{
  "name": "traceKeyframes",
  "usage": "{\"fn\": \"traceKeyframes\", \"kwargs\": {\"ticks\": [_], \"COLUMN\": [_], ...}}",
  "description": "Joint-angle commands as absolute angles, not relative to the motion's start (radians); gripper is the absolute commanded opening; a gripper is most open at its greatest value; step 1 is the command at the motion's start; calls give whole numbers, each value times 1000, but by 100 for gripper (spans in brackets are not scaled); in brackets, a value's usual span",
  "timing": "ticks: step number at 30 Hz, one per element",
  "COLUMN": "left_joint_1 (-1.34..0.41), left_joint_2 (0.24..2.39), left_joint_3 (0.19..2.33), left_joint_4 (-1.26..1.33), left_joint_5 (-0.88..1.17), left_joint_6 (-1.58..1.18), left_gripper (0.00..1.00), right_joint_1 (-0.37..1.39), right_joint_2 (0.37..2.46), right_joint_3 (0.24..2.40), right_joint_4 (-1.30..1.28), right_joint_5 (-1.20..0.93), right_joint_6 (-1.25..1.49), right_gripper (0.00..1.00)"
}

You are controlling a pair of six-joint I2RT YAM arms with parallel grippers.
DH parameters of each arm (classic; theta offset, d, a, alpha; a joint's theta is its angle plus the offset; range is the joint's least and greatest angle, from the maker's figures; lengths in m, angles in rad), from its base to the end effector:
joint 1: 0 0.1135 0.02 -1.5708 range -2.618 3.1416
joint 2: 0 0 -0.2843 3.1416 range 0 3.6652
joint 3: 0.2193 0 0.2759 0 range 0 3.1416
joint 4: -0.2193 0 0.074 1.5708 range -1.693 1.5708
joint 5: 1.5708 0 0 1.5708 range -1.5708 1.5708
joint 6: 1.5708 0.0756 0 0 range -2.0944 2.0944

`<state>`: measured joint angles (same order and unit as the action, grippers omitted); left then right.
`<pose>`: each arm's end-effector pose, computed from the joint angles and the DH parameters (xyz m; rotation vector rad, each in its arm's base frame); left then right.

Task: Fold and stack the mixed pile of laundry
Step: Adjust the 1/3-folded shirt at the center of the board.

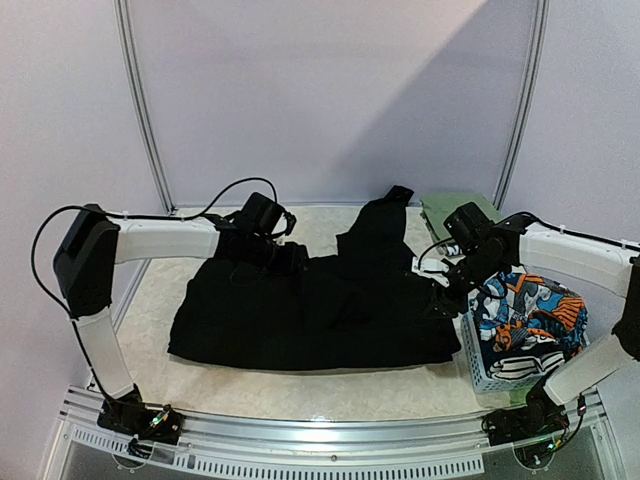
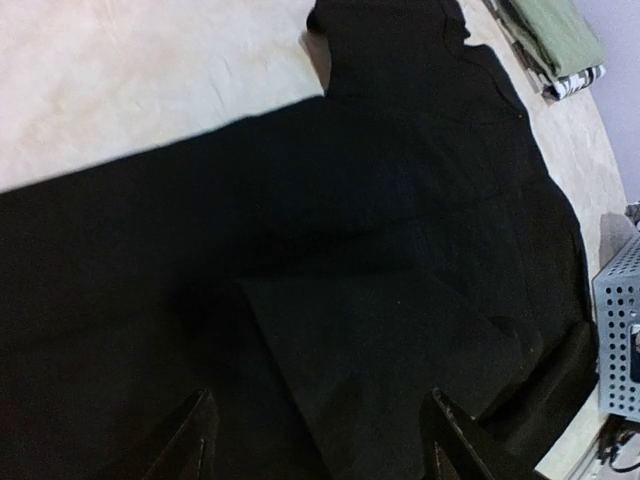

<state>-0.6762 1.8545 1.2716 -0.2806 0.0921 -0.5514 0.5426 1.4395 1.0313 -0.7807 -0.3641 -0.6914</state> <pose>0.3501 -0.2898 0.1748 0.2016 2.5334 -0.6361 0.2496 0.1819 0.2093 -1.6406 2.1467 0.4569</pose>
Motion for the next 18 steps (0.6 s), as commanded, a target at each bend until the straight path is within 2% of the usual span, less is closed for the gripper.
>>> {"fn": "traceKeyframes", "kwargs": {"ticks": [1, 6, 10, 13, 18], "left_joint_1": [-645, -624, -604, -587, -570], "left_joint_2": [1941, 2010, 2050, 2052, 1950], "left_joint_3": [1265, 1270, 1291, 1271, 1181], "left_joint_4": [-182, -120, -44, 78, 237], "left_joint_5": [211, 279, 386, 438, 427], "left_joint_6": [-696, -757, -780, -810, -815], "left_gripper": [70, 67, 57, 32, 10], "right_joint_1": [541, 541, 541, 541, 541], "right_joint_2": [1449, 1448, 1449, 1465, 1542], "right_joint_3": [1032, 1029, 1027, 1024, 1008], "right_joint_4": [-746, -743, -736, -727, -706], "right_joint_5": [-408, -412, -421, -425, -388], "right_joint_6": [-651, -642, -636, -631, -631], "right_gripper": [48, 48, 48, 48, 47]}}
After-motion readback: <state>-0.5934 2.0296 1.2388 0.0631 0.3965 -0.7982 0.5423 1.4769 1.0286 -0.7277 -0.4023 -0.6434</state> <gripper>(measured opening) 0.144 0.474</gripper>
